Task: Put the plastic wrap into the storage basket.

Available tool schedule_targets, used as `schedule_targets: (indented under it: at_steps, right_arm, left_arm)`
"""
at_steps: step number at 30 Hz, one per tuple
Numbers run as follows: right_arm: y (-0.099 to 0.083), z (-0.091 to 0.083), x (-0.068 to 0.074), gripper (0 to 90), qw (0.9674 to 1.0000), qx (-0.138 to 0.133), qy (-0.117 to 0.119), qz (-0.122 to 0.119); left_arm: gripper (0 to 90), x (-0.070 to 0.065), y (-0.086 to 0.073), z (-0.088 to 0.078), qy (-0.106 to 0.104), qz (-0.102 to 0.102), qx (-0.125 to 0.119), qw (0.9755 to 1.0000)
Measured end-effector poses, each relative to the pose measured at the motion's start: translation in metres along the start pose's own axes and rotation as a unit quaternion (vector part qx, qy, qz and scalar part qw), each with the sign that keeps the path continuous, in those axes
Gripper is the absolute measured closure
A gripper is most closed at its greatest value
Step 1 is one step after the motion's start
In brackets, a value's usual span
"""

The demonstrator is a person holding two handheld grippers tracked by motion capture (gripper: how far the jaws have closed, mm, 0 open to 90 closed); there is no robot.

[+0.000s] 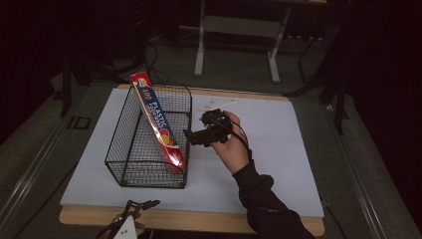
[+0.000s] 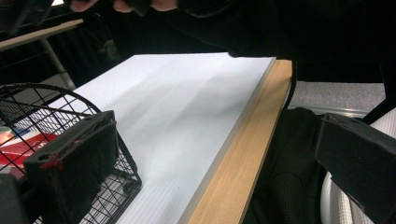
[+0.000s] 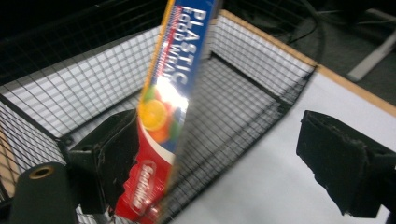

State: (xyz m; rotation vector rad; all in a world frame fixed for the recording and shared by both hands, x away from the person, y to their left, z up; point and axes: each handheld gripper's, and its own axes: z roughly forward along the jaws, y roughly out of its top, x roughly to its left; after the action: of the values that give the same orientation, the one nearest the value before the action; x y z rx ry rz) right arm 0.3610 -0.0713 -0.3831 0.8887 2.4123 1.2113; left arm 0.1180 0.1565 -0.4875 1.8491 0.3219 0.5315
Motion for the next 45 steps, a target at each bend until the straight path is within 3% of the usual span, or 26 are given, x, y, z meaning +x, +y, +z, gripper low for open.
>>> schedule_targets:
  at_steps: [10,21,26,45]
  right_arm:
    - [-0.041,-0.034,-0.022,13.5,0.9995,-0.021,-0.019,0.015]
    - [-0.090,-0.057,-0.035,13.9,0.9990,-0.012,-0.036,0.025]
    - [-0.110,-0.068,-0.037,14.0,0.9989,-0.010,-0.033,0.033]
    - [-0.166,-0.097,-0.049,14.3,0.9958,0.000,-0.076,0.050]
  left_arm:
    - [0.1,0.000,0.000,0.001,0.001,0.000,0.001,1.0000]
    - [0.1,0.000,-0.001,0.002,0.000,-0.003,0.002,1.0000]
    - [0.1,0.000,-0.001,0.003,-0.001,-0.003,0.005,1.0000]
    - [0.1,-0.001,-0.001,0.004,-0.002,0.000,0.008,1.0000]
